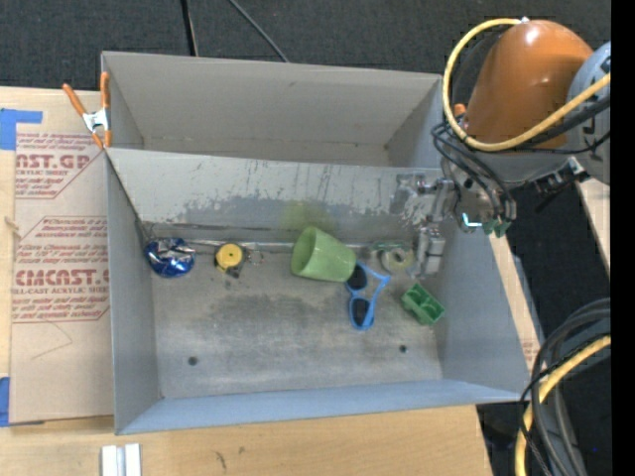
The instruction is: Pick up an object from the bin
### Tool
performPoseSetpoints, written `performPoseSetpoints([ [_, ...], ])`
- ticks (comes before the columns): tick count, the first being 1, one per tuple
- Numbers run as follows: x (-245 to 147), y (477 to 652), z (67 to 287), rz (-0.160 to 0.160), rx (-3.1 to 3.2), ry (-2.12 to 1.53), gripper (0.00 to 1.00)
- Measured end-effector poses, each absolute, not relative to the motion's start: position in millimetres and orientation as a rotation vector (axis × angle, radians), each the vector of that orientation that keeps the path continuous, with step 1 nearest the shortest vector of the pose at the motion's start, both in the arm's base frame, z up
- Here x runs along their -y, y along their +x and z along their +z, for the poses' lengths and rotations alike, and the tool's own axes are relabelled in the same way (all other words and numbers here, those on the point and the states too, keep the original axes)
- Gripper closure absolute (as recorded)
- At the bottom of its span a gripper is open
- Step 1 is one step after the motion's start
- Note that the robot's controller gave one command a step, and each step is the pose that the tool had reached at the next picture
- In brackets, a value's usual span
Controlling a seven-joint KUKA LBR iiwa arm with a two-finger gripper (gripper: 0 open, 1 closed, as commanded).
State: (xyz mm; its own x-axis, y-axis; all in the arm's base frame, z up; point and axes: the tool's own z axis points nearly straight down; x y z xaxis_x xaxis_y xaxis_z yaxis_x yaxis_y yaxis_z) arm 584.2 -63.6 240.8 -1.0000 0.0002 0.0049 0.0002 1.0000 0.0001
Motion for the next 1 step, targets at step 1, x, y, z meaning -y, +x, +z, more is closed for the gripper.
performPoseSetpoints([
  [1, 71.8, 534.8, 93.4, -0.003, 3.099, 0.483, 0.00],
])
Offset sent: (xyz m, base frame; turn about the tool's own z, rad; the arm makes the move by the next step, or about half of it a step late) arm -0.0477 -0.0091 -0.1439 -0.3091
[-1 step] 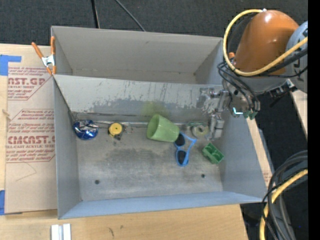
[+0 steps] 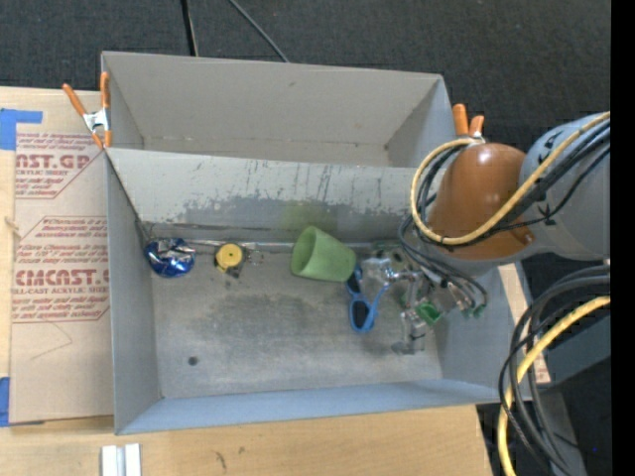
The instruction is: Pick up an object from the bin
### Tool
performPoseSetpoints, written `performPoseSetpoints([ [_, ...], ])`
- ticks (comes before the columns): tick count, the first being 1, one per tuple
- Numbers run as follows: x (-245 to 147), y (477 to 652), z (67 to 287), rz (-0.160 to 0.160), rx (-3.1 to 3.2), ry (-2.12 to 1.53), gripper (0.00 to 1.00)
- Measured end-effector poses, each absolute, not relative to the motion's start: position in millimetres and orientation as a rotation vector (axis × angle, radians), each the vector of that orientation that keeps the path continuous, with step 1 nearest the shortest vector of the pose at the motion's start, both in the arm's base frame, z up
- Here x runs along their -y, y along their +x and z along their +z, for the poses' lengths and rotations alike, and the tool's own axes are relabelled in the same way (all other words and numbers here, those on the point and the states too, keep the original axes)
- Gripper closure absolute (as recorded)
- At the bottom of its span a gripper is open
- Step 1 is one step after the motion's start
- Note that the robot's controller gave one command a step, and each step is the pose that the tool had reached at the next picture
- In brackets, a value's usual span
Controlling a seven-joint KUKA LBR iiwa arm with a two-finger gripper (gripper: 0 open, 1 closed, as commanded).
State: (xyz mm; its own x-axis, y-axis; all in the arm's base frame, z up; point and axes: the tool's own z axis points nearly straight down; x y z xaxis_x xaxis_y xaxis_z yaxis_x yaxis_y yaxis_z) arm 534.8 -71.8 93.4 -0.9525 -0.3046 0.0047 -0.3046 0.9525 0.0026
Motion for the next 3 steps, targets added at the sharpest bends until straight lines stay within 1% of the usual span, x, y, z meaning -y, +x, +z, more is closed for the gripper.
performPoseSetpoints([
  [1, 71.6, 536.9, 96.3, 0.000, 3.105, 0.484, 1.00],
  [2, 104.1, 528.0, 243.6, 0.007, 3.093, 0.607, 1.00],
  [3, 102.6, 526.8, 238.7, 0.000, 3.086, 0.607, 0.00],
])
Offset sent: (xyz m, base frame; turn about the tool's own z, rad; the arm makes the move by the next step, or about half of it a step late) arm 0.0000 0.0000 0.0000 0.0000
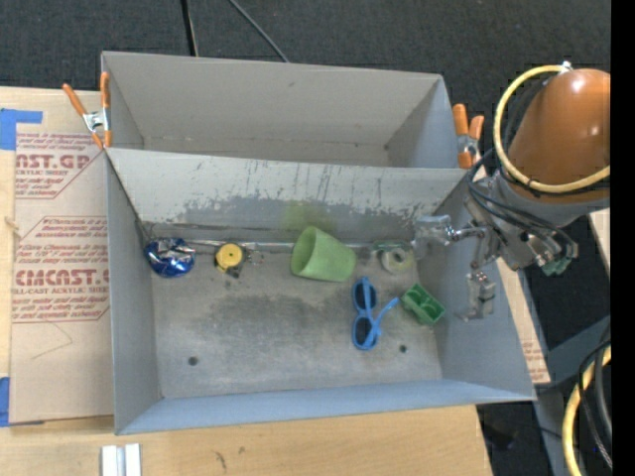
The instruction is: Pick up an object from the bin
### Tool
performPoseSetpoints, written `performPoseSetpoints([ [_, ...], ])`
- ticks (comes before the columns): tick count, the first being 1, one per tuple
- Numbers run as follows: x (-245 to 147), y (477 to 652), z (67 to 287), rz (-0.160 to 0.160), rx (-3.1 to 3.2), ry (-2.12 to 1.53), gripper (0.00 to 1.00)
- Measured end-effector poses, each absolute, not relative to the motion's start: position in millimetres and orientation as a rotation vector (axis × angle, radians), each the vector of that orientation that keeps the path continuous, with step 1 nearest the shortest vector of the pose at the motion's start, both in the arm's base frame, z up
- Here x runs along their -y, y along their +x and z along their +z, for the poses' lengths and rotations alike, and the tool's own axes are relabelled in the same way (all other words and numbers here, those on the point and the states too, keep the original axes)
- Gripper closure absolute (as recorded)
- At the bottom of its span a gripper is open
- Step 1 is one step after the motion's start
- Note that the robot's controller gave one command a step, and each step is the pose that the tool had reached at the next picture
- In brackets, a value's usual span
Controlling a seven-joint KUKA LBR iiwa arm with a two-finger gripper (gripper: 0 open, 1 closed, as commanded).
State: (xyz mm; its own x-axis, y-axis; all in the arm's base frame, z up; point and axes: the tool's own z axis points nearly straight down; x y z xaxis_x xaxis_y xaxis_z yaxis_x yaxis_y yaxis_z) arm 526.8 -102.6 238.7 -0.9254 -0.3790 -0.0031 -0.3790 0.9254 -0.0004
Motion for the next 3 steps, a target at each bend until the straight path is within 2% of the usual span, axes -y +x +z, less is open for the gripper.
performPoseSetpoints([
  [1, 88.9, 530.0, 82.9, 0.006, -3.112, -0.470, 0.00],
  [2, 89.9, 532.1, 87.2, 0.001, -3.105, -0.468, 1.00],
  [3, 114.5, 551.0, 231.6, -0.006, -3.113, -0.320, 1.00],
])
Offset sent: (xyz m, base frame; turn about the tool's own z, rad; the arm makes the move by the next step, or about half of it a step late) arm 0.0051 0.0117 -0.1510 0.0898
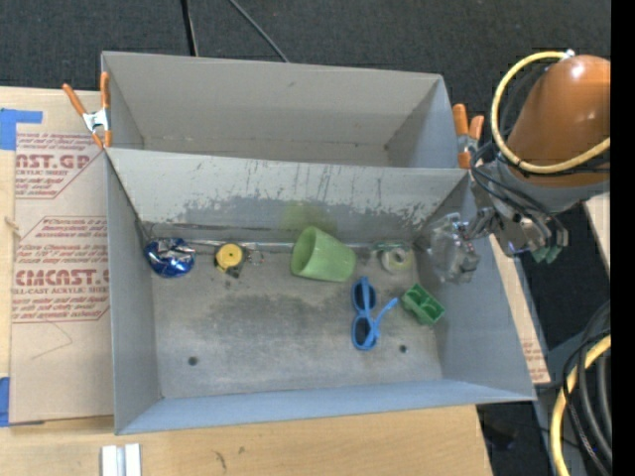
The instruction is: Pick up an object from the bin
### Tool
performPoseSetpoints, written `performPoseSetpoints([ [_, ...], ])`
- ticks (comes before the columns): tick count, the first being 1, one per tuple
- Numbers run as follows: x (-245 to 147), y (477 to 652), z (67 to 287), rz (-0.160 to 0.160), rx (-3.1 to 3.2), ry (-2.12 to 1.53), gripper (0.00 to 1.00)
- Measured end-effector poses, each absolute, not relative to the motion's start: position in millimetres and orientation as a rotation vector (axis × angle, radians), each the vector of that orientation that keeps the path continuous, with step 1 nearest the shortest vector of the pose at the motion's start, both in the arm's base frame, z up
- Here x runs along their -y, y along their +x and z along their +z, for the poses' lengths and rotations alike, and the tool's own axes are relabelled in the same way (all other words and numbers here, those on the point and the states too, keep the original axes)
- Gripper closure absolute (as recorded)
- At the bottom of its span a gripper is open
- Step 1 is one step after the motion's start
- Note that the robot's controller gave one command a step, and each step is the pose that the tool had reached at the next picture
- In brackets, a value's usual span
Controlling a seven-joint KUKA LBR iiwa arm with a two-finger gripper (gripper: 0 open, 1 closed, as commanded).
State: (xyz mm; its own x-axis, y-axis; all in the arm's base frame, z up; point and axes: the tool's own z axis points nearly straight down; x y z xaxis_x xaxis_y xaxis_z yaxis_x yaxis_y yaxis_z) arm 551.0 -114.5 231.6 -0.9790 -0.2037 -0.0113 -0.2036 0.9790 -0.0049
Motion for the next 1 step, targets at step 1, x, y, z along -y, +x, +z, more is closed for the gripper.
performPoseSetpoints([
  [1, 113.6, 549.1, 226.5, -0.001, -3.122, -0.323, 0.00],
])
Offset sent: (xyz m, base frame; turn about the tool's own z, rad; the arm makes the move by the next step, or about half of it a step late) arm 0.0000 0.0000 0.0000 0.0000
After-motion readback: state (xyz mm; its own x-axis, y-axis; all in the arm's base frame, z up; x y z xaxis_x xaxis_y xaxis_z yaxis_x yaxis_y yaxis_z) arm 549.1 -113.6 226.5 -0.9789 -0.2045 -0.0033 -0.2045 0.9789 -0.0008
